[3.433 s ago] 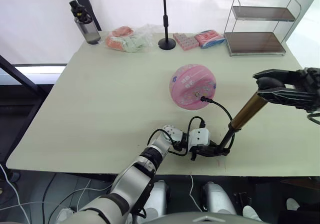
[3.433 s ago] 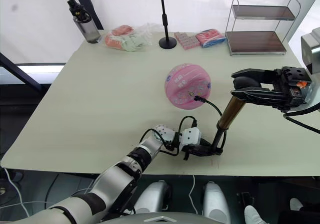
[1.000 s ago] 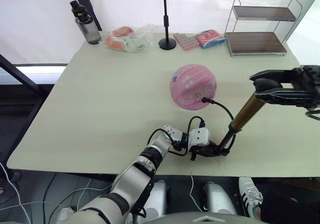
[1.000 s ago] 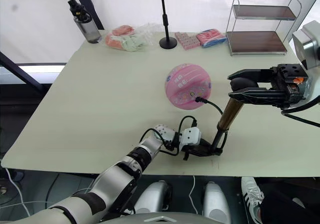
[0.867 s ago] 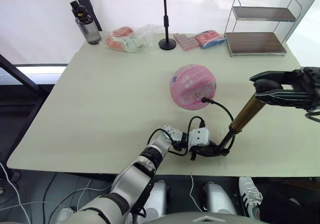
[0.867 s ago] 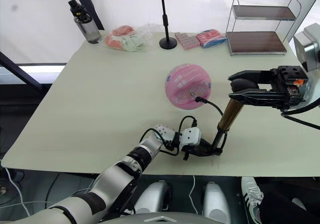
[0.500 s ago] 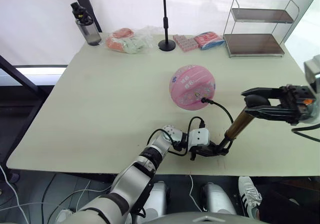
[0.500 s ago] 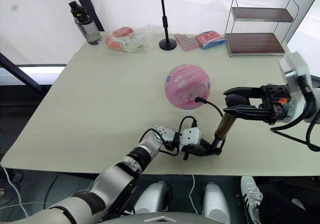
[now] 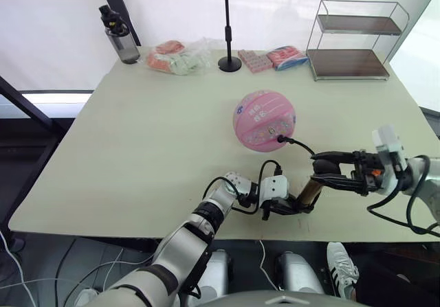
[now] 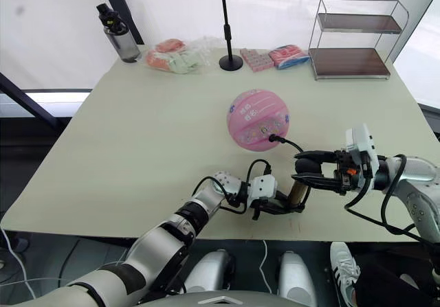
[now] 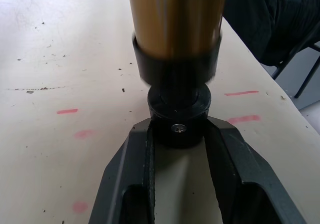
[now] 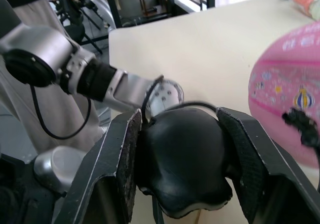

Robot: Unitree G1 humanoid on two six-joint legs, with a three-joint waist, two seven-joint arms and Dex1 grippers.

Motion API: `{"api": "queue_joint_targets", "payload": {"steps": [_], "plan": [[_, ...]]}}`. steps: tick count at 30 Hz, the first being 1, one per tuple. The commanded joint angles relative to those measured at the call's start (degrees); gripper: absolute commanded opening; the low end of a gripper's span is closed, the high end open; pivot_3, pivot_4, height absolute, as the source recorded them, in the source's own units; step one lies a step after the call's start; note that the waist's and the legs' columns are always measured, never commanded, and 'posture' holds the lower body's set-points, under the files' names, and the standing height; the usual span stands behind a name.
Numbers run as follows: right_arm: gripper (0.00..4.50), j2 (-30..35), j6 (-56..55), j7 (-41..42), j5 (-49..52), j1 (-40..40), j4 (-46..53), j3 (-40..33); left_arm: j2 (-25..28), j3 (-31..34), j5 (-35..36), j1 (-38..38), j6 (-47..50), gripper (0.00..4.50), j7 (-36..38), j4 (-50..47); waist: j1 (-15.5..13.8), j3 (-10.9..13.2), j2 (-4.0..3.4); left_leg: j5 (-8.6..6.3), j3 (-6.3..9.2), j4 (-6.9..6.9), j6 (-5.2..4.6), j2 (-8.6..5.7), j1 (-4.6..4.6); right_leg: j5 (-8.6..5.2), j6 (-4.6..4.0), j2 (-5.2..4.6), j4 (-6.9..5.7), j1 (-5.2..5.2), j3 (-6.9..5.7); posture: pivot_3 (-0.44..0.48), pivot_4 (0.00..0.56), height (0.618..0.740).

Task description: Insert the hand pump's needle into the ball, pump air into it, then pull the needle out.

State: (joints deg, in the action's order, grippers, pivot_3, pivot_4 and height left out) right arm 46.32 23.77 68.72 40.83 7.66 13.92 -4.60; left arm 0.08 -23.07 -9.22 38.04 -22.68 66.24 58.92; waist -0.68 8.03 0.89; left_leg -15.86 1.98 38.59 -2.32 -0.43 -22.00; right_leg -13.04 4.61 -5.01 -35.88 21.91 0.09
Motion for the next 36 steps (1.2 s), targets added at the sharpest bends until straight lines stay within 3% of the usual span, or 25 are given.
{"api": "queue_joint_targets", "payload": {"steps": [1, 5, 12, 25, 30, 36], "plan": [[1.92, -0.9, -3.3, -1.2, -6.6, -1.9, -3.9, 2.2, 0.4, -0.8, -1.0, -1.9, 3.6, 1.16, 1.3, 2.5, 0.0, 0.0, -0.03, 0.0, -0.01, -0.03, 0.0, 0.0, 0.09, -0.01, 0.0, 0.0, 0.02, -0.1, 0.0, 0.0, 0.15, 0.74], [1.92, -1.4, -5.3, -1.2, -7.5, -3.0, -4.5, 3.5, 0.3, -1.0, -1.0, -1.9, 3.5, 1.16, 1.2, 2.1, 0.1, -0.2, 0.07, 0.0, -0.01, -0.1, 0.0, 0.02, 0.25, -0.02, 0.0, 0.0, 0.05, -0.22, 0.01, 0.0, 0.15, 0.74], [1.92, 1.9, 0.0, -0.9, -0.2, 0.9, 0.7, -1.9, 0.7, -1.5, -1.7, -2.0, 2.7, 1.16, 1.0, 2.0, 0.0, -0.3, 0.1, -0.01, 0.0, -0.1, 0.0, 0.03, 0.2, -0.02, -0.01, -0.01, 0.05, -0.19, 0.01, 0.0, 0.15, 0.74], [1.92, 11.7, 17.6, -3.0, 20.3, 14.1, 5.5, -16.1, 0.9, -2.5, -2.8, -2.1, -0.9, 1.16, 0.0, 2.3, -0.1, 0.1, -0.27, 0.0, 0.02, -0.09, 0.0, 0.02, -0.24, 0.0, -0.02, -0.12, 0.07, 0.22, -0.04, 0.0, 0.15, 0.74], [1.92, 15.1, 20.8, -2.8, 23.0, 18.5, 4.3, -18.4, 0.8, -2.4, -2.7, -1.9, -1.2, 1.16, 0.2, 2.8, -0.1, 0.2, -0.39, 0.01, 0.0, 0.01, 0.01, 0.02, -0.78, 0.02, -0.01, -0.16, 0.0, 0.75, -0.02, 0.0, 0.15, 0.74], [1.92, 17.3, 25.2, -3.5, 27.7, 23.6, 2.4, -19.7, 0.8, -2.6, -2.9, -1.8, -1.5, 1.16, 0.2, 3.1, -0.1, 0.3, -0.33, 0.01, 0.0, 0.02, 0.0, 0.0, -0.79, 0.02, -0.01, -0.17, 0.0, 0.75, -0.03, 0.0, 0.15, 0.74]]}}
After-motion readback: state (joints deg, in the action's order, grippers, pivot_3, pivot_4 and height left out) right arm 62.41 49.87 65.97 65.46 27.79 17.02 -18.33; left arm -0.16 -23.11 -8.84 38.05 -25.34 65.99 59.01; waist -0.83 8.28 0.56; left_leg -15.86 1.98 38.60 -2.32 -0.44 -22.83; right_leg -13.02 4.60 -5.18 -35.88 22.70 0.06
